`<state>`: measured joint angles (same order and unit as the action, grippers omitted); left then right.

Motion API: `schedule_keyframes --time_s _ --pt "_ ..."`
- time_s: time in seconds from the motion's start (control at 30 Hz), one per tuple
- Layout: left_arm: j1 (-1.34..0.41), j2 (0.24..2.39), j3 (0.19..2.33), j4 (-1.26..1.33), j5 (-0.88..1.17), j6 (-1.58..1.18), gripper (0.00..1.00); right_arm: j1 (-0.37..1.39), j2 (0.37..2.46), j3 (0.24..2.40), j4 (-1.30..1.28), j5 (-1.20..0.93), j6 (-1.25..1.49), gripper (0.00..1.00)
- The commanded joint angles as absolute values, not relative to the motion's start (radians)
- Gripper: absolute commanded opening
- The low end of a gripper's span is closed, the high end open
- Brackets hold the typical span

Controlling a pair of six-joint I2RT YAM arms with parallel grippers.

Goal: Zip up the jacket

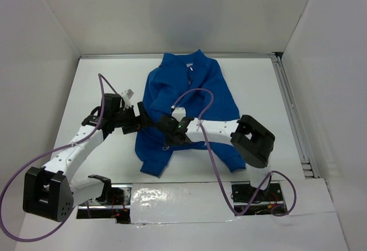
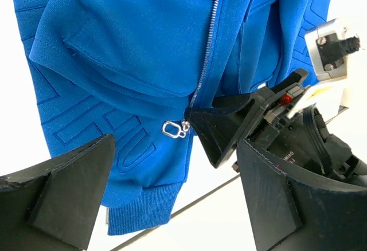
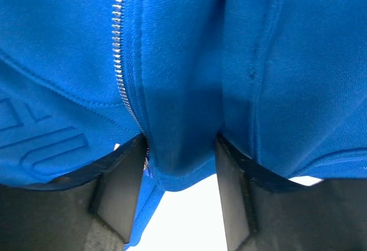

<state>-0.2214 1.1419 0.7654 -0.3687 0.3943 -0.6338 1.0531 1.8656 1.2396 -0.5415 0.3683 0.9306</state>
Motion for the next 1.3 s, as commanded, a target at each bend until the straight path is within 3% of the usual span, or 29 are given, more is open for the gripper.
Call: schedule_keyframes --time_s 0.0,0.13,0.17,0.2,0.47,0.97,1.27 --pt "-0.222 1.121 0.759 -0.339 0.397 -0.63 0.99 1.055 1.898 1.269 -0.586 0.416 0.974 0.56" --pt "-0.222 1.117 0.759 -0.342 0.393 -0.63 0.99 1.055 1.887 1.255 -0.565 0.414 0.968 0.4" --pt "-0.222 1.115 0.759 -0.342 0.393 -0.63 0.99 1.055 1.876 1.249 -0.545 0.41 0.957 0.29" --pt "-0.222 1.111 0.759 -0.339 0.399 -0.626 0.99 1.055 1.844 1.227 -0.529 0.407 0.951 0.25" --pt "-0.238 1.12 0.762 -0.324 0.446 -0.6 0.99 1.023 1.525 1.007 -0.318 0.308 0.79 0.02" --pt "-0.558 1.35 0.9 -0.353 0.44 -0.382 0.99 0.756 1.022 0.706 -0.305 0.221 0.646 0.0" --pt "-0.733 1.581 1.08 -0.483 0.092 -0.374 0.99 0.718 0.945 0.655 -0.299 0.189 0.621 0.01"
